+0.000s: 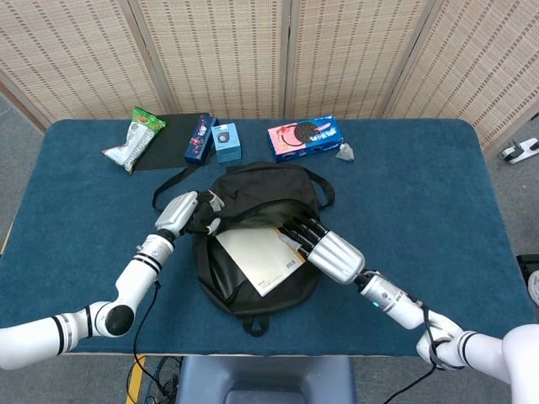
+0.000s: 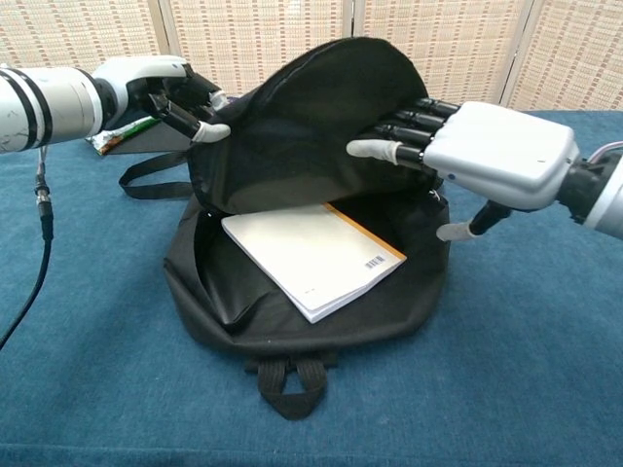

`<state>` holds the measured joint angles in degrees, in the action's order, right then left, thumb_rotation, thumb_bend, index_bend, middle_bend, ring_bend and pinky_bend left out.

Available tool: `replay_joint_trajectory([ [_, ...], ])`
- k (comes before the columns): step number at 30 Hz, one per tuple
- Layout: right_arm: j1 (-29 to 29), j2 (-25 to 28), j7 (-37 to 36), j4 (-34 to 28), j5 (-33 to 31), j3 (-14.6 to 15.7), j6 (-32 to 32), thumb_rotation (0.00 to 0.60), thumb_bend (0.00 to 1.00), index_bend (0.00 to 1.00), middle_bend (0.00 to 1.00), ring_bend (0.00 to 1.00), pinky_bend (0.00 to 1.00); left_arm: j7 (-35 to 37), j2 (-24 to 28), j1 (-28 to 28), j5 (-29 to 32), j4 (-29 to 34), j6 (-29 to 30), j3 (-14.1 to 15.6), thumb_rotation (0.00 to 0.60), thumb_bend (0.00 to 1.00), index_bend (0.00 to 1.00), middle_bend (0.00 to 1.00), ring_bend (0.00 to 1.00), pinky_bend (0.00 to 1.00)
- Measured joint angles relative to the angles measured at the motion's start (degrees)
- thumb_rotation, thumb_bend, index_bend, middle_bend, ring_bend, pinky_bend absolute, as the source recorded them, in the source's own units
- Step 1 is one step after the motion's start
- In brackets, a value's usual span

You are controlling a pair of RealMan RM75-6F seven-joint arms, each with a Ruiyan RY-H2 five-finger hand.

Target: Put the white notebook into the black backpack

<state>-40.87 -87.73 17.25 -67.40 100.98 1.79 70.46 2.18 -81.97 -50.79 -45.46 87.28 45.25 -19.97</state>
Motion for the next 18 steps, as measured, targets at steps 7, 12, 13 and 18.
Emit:
replay_joint_trajectory([
  [7,3.01,3.36,-0.71,-2.19,1.2,0.41,6.89,0.6,0.14,0.0,0.03,0.0,0.0,-0.86,1.02,0.73,-1.83,1.93,0.72,1.52,0.6,0.48,0.55,0.31,0.26,0.14],
  [12,7.3,9.29,-1.06,-6.48,1.58,-0.15,14.58,0.6,0.14,0.0,0.03,0.0,0.0,-1.69,2.35,1.88,-4.86,4.98,1.84,3.15,0.6,0.36,0.39,0.29,0.26,0.14],
  [13,8.16,10.34,-1.0,-7.34,1.57,-0.29,15.7,0.6,0.14,0.0,0.03,0.0,0.0,-1.8,2.65,2.16,-5.38,5.73,2.11,3.45,0.6,0.34,0.35,0.28,0.25,0.14],
  [18,12.04,15.24,-0.27,-11.25,1.37,-1.44,20.69,0.6,0.14,0.0,0.03,0.0,0.0,-2.84,4.0,4.1,-9.09,9.53,5.29,5.23,0.6,0.26,0.25,0.25,0.23,0.14],
])
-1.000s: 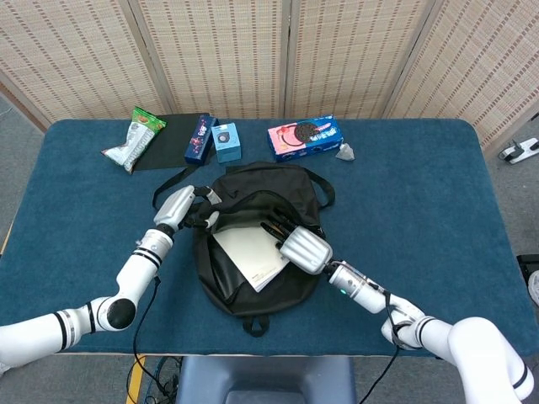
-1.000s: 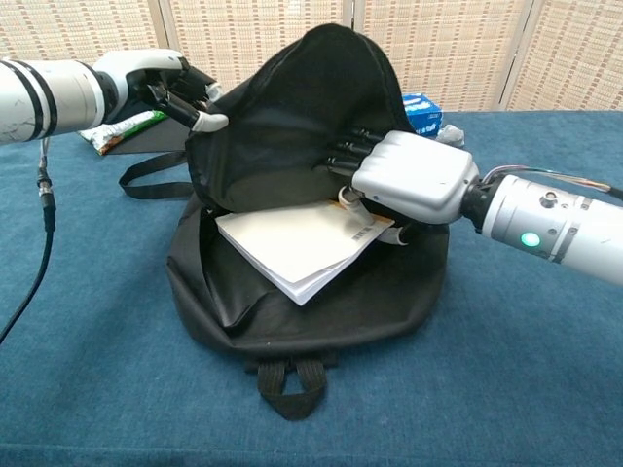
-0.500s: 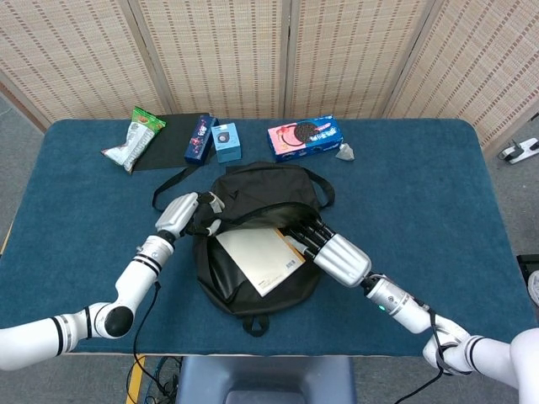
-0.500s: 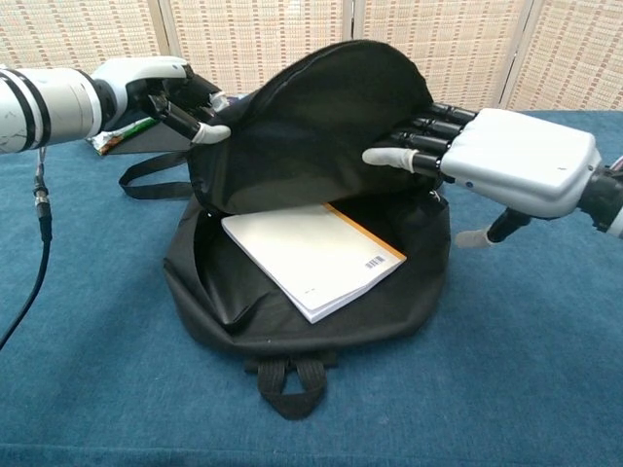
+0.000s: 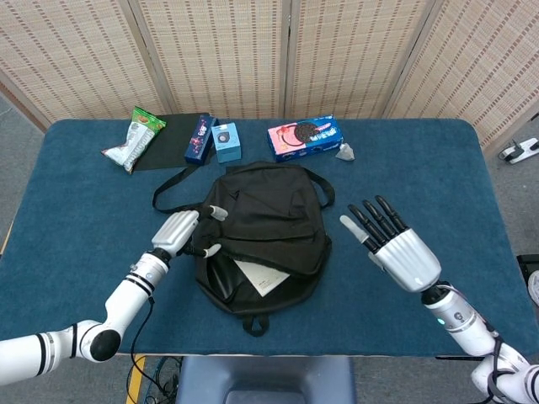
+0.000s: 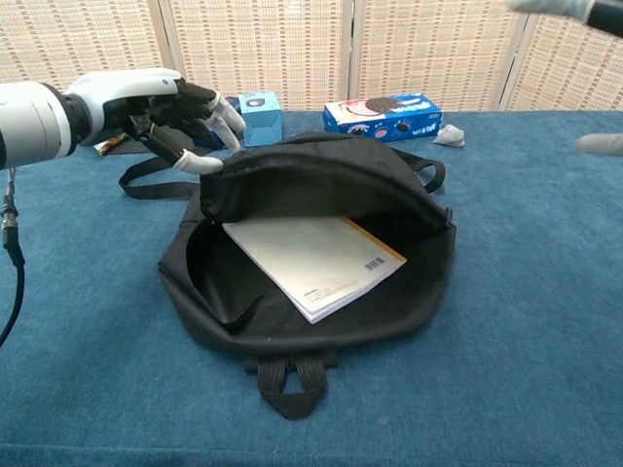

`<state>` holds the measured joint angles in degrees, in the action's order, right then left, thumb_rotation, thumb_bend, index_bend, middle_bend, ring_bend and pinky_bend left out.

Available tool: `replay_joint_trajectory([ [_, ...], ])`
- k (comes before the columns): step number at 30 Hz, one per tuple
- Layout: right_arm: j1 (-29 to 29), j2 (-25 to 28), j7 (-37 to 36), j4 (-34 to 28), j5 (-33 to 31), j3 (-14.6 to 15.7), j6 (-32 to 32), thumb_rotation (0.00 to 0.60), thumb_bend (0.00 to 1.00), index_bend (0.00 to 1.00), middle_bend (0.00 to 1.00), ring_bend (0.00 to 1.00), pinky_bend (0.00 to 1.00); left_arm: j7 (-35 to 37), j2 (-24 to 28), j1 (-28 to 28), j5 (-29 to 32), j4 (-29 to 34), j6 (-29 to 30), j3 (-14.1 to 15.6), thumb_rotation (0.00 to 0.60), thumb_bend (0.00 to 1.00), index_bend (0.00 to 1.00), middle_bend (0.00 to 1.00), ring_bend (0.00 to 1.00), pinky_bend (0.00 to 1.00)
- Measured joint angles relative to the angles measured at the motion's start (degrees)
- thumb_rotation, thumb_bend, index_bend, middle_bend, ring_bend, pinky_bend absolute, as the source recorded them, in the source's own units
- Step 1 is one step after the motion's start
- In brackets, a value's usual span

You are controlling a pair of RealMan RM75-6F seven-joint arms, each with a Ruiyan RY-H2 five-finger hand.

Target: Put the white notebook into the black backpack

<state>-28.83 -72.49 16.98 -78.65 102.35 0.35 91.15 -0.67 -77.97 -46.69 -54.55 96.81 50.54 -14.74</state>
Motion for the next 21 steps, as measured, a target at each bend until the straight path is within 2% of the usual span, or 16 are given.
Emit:
replay_joint_trajectory([
  [8,3.31,4.29,0.02,-3.68,-4.54,-2.02,0.77,0.6,0.14,0.0,0.06,0.0,0.0,-0.45,3.74,4.39,-6.04,6.02,5.95,2.19,0.6,0.25,0.22,0.22,0.21,0.14],
  [11,4.4,6.06,-1.17,-5.49,-7.49,-2.22,-0.85,0.6,0.18,0.0,0.09,0.0,0.04,-0.88,4.57,6.18,-7.32,6.68,9.36,2.57,0.6,0.25,0.24,0.22,0.21,0.14],
  [15,5.79,8.62,-5.31,-7.62,-10.74,-1.91,-4.23,0.6,0.41,0.15,0.17,0.04,0.18,-2.03,5.28,9.02,-8.76,6.25,15.04,2.98,0.6,0.25,0.27,0.22,0.21,0.14],
  [21,8.07,10.88,-11.77,-7.96,-13.51,-0.93,-7.94,0.6,0.45,0.31,0.26,0.15,0.28,-4.3,5.71,14.31,-11.48,2.4,24.55,3.91,0.6,0.25,0.29,0.22,0.21,0.14],
])
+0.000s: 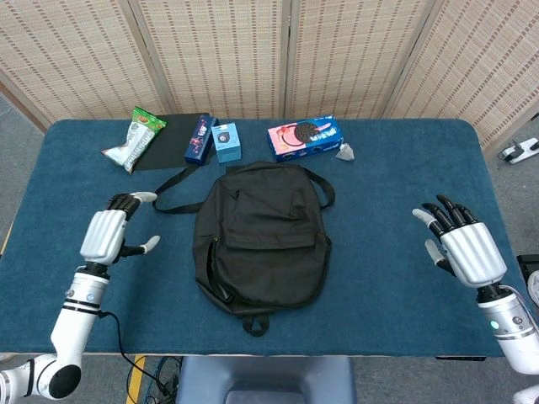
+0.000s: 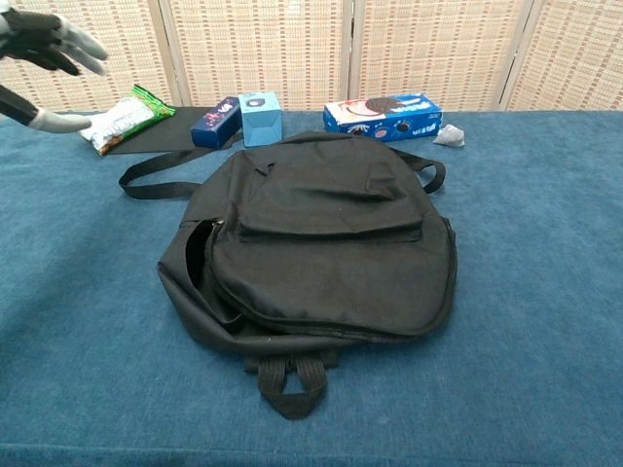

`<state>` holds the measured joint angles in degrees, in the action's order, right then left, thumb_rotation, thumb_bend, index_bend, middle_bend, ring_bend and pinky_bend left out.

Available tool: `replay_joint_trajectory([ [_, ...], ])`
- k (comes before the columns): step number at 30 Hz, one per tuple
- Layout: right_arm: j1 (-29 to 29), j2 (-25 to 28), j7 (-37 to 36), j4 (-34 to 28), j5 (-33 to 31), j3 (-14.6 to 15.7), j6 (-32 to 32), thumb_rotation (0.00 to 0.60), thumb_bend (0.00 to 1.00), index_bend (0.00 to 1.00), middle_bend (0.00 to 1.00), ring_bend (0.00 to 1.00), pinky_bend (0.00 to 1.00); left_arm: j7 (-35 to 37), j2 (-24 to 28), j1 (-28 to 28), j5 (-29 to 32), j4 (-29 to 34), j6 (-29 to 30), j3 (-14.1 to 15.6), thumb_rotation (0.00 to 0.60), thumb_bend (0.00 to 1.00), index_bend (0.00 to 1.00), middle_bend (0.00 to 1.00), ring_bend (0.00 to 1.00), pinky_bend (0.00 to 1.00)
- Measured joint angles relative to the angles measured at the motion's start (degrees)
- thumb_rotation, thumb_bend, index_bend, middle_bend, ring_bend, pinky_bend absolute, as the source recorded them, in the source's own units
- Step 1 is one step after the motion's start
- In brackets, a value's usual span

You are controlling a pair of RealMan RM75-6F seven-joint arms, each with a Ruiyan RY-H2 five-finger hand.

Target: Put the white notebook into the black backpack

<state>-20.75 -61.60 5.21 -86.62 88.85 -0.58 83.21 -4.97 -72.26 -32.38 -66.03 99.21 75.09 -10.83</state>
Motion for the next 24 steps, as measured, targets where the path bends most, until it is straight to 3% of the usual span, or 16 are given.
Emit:
replay_joint_trajectory([
  [8,3.64,1.0,-5.09,0.92,-1.17,1.07,-0.59,0.6,0.45,0.35,0.27,0.15,0.28,-4.66,1.44,8.21,-2.26,-4.88,8.94,2.62,0.6,0.25,0.3,0.22,0.21,0.14],
  [24,8.3,0.87,-6.41,2.15,0.62,1.07,3.1,0.6,0.44,0.38,0.27,0.16,0.28,-5.69,5.9,19.02,-10.24,-1.66,16.74,8.79,0.6,0.25,0.32,0.22,0.2,0.13],
])
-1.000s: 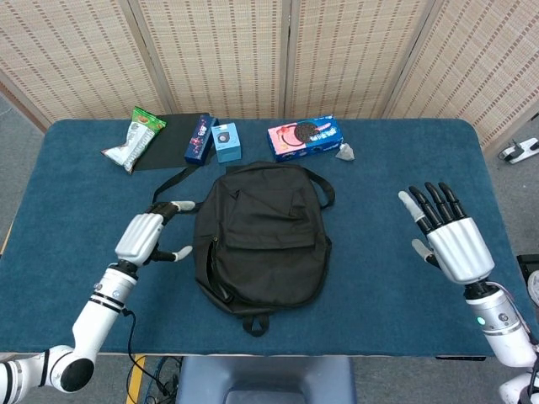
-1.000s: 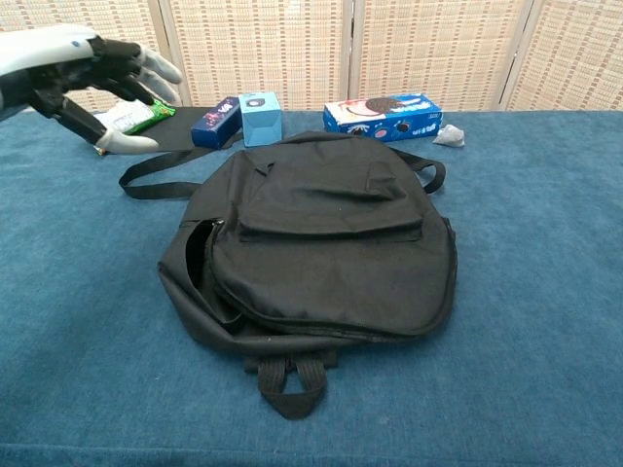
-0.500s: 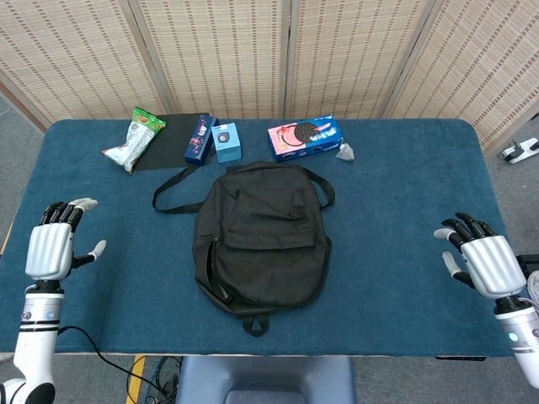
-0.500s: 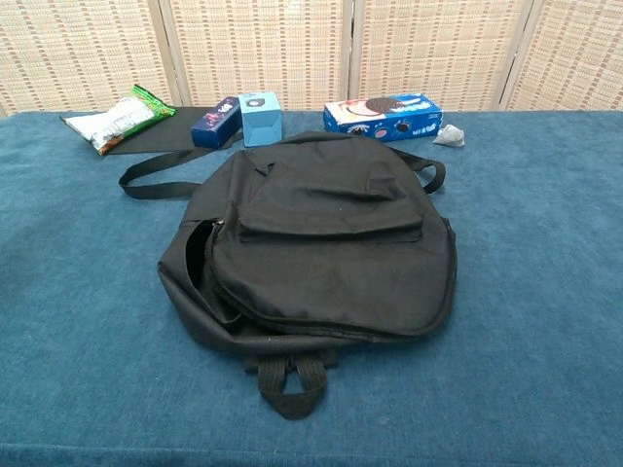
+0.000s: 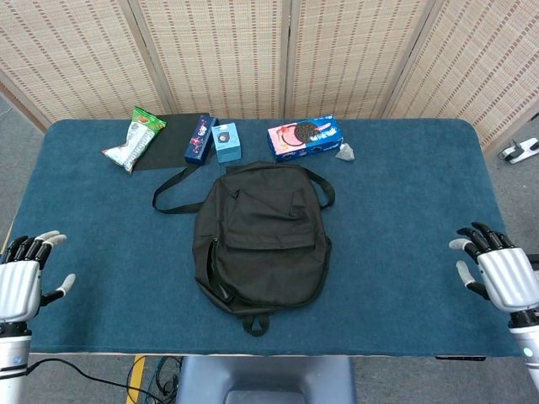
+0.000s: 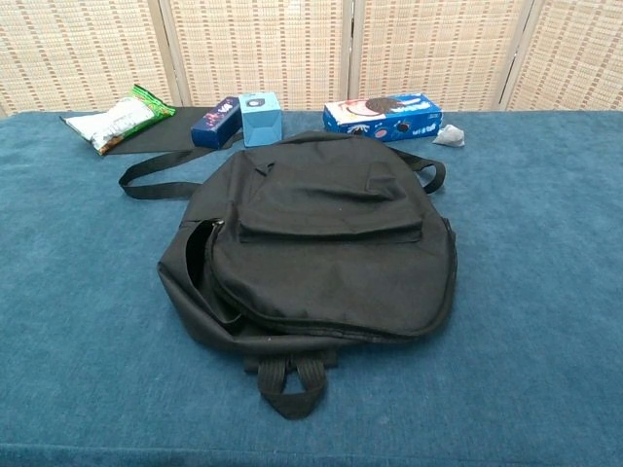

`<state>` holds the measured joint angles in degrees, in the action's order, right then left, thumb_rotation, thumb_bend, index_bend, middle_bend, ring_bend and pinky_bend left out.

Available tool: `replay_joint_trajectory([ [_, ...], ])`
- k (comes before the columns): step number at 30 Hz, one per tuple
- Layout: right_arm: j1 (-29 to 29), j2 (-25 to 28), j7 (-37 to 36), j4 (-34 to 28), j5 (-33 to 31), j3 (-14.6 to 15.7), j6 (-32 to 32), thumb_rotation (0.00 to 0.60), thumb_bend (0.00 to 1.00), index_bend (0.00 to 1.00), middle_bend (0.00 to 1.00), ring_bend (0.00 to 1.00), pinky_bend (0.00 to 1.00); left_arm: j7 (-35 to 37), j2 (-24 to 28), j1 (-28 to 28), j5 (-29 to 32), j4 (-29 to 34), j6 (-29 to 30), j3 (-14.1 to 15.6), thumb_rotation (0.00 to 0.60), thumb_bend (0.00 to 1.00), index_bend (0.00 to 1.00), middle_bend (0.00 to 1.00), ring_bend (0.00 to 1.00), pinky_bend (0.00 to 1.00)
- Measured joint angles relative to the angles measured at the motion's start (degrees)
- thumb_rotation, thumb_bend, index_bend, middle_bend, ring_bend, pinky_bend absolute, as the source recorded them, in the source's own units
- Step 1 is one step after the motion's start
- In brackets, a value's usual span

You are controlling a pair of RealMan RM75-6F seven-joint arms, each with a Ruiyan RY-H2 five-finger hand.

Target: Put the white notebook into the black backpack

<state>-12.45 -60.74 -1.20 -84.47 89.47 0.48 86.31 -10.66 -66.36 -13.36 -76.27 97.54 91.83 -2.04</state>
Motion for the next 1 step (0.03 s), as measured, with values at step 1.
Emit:
replay_joint_trajectory([
  [1,0.13,-0.18,0.03,0.15,0.54,-0.01,0.37,0.6,0.44,0.38,0.27,0.17,0.28,0.13,0.0,0.36,-0.73,0.0,0.43,0.24,0.6,0.25,0.32,0.22,0.2,0.13],
])
